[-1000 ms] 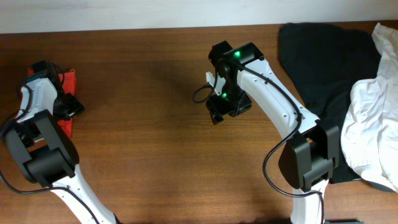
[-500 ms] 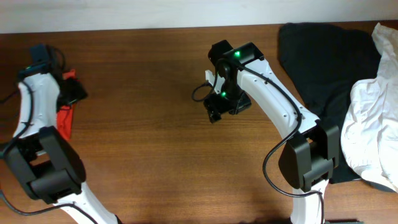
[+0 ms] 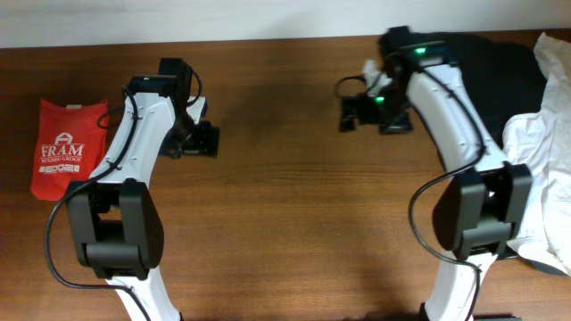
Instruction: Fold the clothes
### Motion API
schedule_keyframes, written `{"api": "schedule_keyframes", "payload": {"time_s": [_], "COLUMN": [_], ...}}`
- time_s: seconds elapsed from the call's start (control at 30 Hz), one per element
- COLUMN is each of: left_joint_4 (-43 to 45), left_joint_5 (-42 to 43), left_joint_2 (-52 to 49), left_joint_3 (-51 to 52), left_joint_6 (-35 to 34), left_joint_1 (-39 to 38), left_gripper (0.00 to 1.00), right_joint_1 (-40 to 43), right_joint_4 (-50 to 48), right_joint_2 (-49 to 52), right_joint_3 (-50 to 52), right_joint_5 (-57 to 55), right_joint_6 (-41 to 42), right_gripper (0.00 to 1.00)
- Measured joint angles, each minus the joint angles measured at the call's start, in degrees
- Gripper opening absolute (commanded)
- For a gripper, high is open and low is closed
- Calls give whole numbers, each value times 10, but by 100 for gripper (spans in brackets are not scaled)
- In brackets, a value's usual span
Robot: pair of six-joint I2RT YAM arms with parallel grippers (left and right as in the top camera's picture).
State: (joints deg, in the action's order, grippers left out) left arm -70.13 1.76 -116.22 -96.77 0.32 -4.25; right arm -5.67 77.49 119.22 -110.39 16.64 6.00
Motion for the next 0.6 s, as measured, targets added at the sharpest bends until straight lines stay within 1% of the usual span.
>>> {"api": "schedule_keyframes", "payload": {"time_s": [0.17, 0.27, 0.33, 0.43, 0.5, 0.6], "left_joint_4": [-104, -134, -137, -131, -114, -65], "left_joint_5": [0, 0, 0, 0, 0, 0], "left_joint_2": [0, 0, 2, 20, 57, 153], "left_joint_3": [0, 0, 0, 5, 19, 61], "left_joint_6": [1, -8, -18, -23, -27, -29], "left_joint_1": [10, 12, 12, 12, 12, 12], "left_gripper": [84, 84, 84, 84, 85, 85], "right_joint_1": [55, 62, 59, 51, 40, 15], "right_joint_4": [100, 149, 170, 171, 161, 127], "right_joint_2": [0, 0, 0, -1, -8, -52], "right_joint_3": [0, 0, 0, 0, 1, 6], "right_joint_5": [0, -5, -14, -22, -26, -31], "right_joint_6": [-7, -21, -28, -33, -33, -33], "right_gripper": [99, 99, 99, 99, 99, 99]}}
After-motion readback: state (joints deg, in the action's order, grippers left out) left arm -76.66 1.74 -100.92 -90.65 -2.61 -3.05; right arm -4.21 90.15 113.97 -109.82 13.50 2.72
